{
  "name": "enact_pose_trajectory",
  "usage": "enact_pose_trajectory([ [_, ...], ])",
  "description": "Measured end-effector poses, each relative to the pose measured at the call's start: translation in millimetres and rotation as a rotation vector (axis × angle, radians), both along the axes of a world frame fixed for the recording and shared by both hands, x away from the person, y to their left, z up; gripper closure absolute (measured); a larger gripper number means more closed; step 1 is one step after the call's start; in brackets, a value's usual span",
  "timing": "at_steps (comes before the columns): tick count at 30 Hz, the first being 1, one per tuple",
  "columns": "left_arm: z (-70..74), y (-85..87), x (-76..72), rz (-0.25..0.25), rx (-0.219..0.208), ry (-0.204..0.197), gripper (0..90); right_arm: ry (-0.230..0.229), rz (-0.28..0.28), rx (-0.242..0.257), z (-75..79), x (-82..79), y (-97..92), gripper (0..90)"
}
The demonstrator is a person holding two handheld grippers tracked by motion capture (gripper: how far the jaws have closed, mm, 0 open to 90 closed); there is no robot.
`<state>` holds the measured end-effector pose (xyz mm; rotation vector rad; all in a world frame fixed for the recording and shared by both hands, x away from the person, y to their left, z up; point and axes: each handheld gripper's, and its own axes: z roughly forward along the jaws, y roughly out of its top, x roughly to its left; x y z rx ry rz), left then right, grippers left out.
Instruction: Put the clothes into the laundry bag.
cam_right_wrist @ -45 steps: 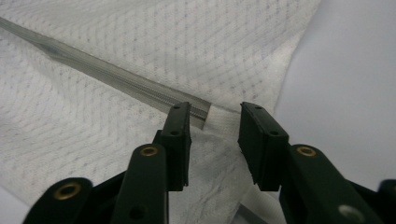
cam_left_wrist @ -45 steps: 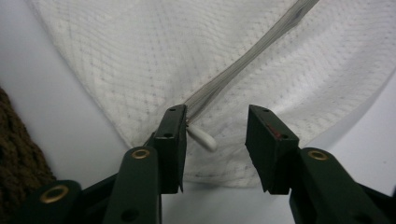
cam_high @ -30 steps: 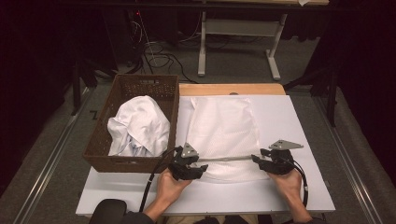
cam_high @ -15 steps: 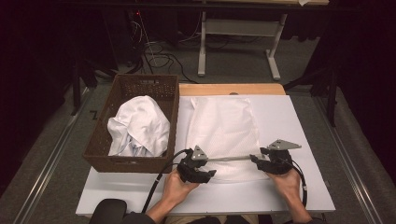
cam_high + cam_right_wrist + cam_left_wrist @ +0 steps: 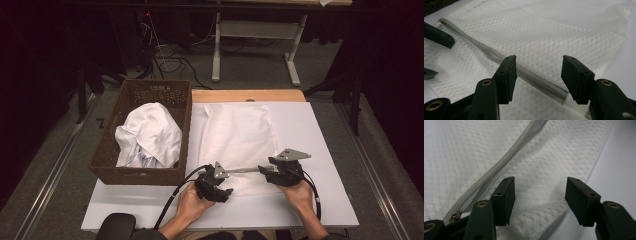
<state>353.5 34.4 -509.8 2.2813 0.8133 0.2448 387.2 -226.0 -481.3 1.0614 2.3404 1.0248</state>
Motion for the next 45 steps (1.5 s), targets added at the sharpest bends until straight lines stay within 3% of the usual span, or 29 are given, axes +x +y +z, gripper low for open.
enact_pose_trajectory([
  [9,-2.1,0.5,-2.0,0.007,-0.002,-0.020,43.3,0.017,0.079,-0.032,-5.3,4.0,27.1,47.1],
  [10,-2.2,0.4,-2.1,0.010,-0.004,-0.019,43.5,0.040,0.100,-0.036,-8.6,6.6,30.9,46.9],
  [17,-3.0,0.6,-2.5,0.011,-0.008,-0.023,43.4,0.074,0.101,-0.027,-16.1,15.8,38.2,46.7],
  [19,-3.2,0.8,-2.4,0.010,-0.010,-0.023,43.3,0.075,0.093,-0.057,-19.0,20.2,40.3,47.2],
  [24,-4.0,1.5,-3.1,0.010,-0.017,-0.030,43.3,0.053,0.059,-0.072,-20.6,22.7,41.3,57.0],
  [27,-4.3,1.7,-3.4,0.010,-0.017,-0.035,43.2,0.080,0.051,-0.062,-22.2,24.8,41.2,59.4],
  [30,-4.6,2.1,-3.4,0.008,-0.019,-0.036,43.2,0.086,0.073,-0.061,-23.3,24.8,43.3,57.1],
  [34,-4.7,1.7,-3.7,0.010,-0.017,-0.038,43.1,0.083,0.127,-0.073,-25.5,22.2,52.6,47.1],
  [36,-4.7,1.3,-3.8,0.014,-0.016,-0.036,43.1,0.073,0.124,-0.101,-25.5,20.4,55.5,44.3],
  [41,-5.0,1.2,-3.7,0.015,-0.016,-0.035,43.1,0.087,0.115,-0.100,-25.7,23.7,54.6,42.0],
  [43,-5.0,1.3,-3.6,0.014,-0.015,-0.034,43.1,0.088,0.110,-0.108,-25.4,24.8,55.3,44.1],
  [44,-5.5,1.4,-3.9,0.015,-0.018,-0.037,43.1,0.084,0.116,-0.098,-25.8,24.5,56.6,54.7],
  [45,-5.5,1.4,-3.9,0.015,-0.018,-0.037,43.2,0.084,0.116,-0.098,-25.8,24.5,56.6,54.7],
])
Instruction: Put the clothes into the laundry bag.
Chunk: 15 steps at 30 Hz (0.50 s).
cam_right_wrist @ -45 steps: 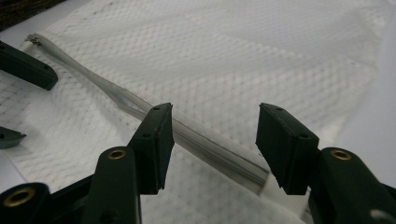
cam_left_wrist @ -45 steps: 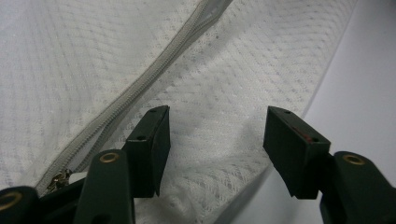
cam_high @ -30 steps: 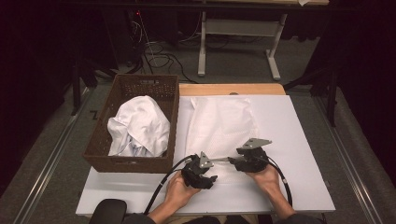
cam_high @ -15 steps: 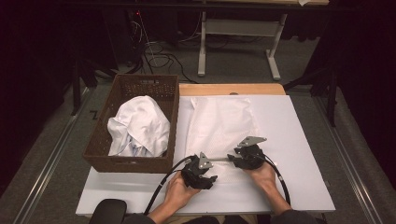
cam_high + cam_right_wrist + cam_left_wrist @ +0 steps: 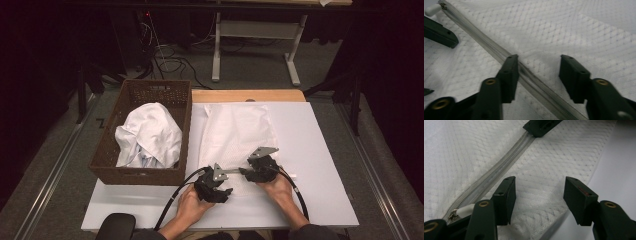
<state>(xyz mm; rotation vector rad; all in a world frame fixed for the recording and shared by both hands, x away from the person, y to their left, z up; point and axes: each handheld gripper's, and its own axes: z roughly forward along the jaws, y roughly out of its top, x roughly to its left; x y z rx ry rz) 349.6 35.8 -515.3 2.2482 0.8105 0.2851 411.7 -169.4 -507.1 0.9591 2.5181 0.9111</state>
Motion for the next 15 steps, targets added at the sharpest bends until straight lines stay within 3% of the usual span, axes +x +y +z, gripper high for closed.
enact_pose_trajectory([
  [1,-0.2,0.2,-0.3,0.000,0.000,-0.001,43.1,-0.009,0.019,-0.010,0.5,-1.9,2.6,61.9],
  [4,-0.2,0.4,-0.2,-0.002,-0.001,-0.003,43.3,-0.015,0.026,-0.015,0.7,-3.4,3.9,63.7],
  [7,-0.2,0.9,0.3,-0.004,-0.003,-0.001,43.6,0.029,-0.004,0.040,0.3,2.0,-1.8,67.4],
  [10,-0.1,1.3,0.6,-0.004,-0.003,-0.001,44.6,0.039,-0.023,0.054,0.5,4.2,-3.6,67.3],
  [14,-0.1,1.5,0.4,-0.004,-0.004,-0.002,44.9,0.030,-0.045,0.036,1.5,4.9,-3.8,63.1],
  [15,0.0,1.8,0.7,-0.004,-0.004,-0.002,45.3,-0.015,-0.060,-0.016,1.9,5.2,-4.7,64.4],
])
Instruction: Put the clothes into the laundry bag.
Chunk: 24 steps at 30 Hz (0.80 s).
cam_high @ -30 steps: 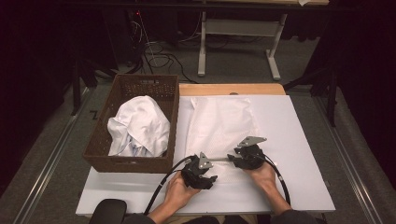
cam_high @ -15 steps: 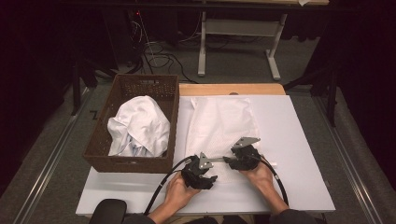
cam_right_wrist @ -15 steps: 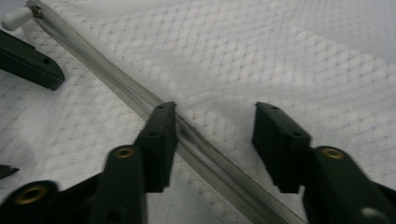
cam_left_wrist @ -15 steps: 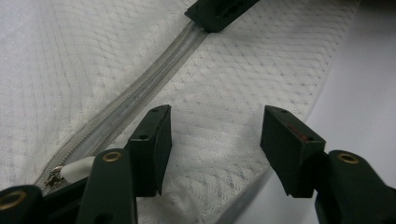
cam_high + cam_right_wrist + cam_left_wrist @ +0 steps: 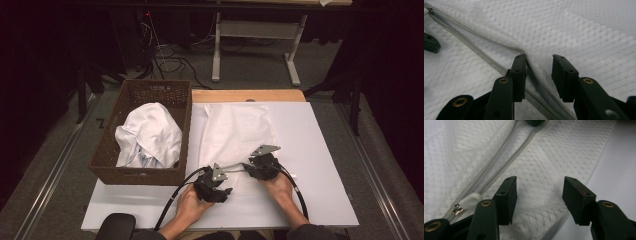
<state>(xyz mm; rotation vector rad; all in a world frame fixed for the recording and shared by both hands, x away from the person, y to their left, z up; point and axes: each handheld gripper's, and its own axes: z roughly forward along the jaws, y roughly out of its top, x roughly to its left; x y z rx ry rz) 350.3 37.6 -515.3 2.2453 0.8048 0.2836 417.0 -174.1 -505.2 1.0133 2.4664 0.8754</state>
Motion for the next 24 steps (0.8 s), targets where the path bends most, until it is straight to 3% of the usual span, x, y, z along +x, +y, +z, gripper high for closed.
enact_pose_trajectory([
  [3,0.0,0.4,0.1,0.001,0.001,-0.003,46.5,0.016,-0.013,0.018,0.1,2.4,-2.8,64.8],
  [6,0.2,0.9,0.4,0.009,0.004,-0.006,49.9,-0.010,0.009,-0.021,0.3,0.9,-0.6,61.4],
  [8,0.4,1.0,0.4,0.014,0.006,-0.008,51.2,-0.009,0.008,-0.022,0.3,1.0,-0.7,60.8],
  [11,0.4,1.0,-0.3,0.023,0.011,-0.017,60.5,-0.002,0.011,-0.024,0.0,3.1,-1.2,62.0],
  [13,0.2,1.0,-0.5,0.024,0.009,-0.021,64.5,0.013,-0.004,-0.028,0.9,4.6,0.8,67.1],
  [14,0.3,0.8,-0.6,0.017,0.008,-0.021,67.4,0.004,-0.013,-0.042,1.4,6.7,3.2,74.0],
  [17,0.7,1.0,-1.0,0.013,0.014,-0.024,71.7,-0.007,-0.005,-0.048,1.2,8.4,4.3,79.4],
  [21,2.9,2.2,0.1,0.002,0.033,-0.024,84.8,-0.018,-0.002,-0.097,3.9,9.1,8.9,88.5],
  [22,4.3,3.2,2.8,-0.008,0.038,-0.013,87.2,-0.020,0.000,-0.147,6.7,9.5,13.9,88.8],
  [23,4.3,3.2,2.8,-0.008,0.038,-0.013,88.3,-0.020,0.000,-0.147,6.7,9.5,13.9,88.8],
  [24,4.8,5.5,5.5,-0.008,0.024,0.006,88.9,-0.015,0.013,-0.198,12.2,11.4,17.5,89.0],
])
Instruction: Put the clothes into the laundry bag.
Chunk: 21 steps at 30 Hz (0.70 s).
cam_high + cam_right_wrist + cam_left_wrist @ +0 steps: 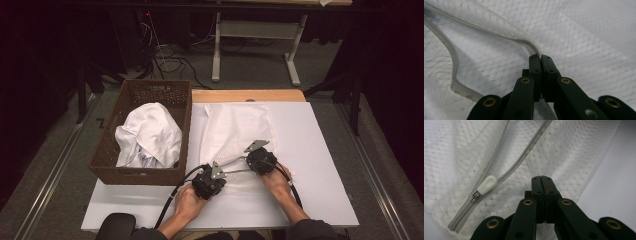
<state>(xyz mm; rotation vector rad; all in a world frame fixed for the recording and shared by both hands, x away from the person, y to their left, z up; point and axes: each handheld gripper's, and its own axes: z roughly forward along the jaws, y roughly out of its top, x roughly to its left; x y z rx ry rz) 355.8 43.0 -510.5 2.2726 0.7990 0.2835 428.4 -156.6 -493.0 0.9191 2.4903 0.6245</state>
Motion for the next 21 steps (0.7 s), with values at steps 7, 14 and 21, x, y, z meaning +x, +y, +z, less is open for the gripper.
enact_pose_trajectory([
  [7,2.8,1.1,-1.1,-0.006,0.021,0.005,89.2,-0.028,-0.019,0.061,18.8,-0.3,-8.0,89.1],
  [14,4.4,3.6,0.3,0.004,0.020,0.013,89.3,-0.063,-0.024,0.138,41.2,3.2,-15.8,89.2],
  [21,8.9,10.9,1.9,0.035,0.007,0.016,89.3,-0.107,-0.016,0.172,60.3,1.6,-18.8,89.3],
])
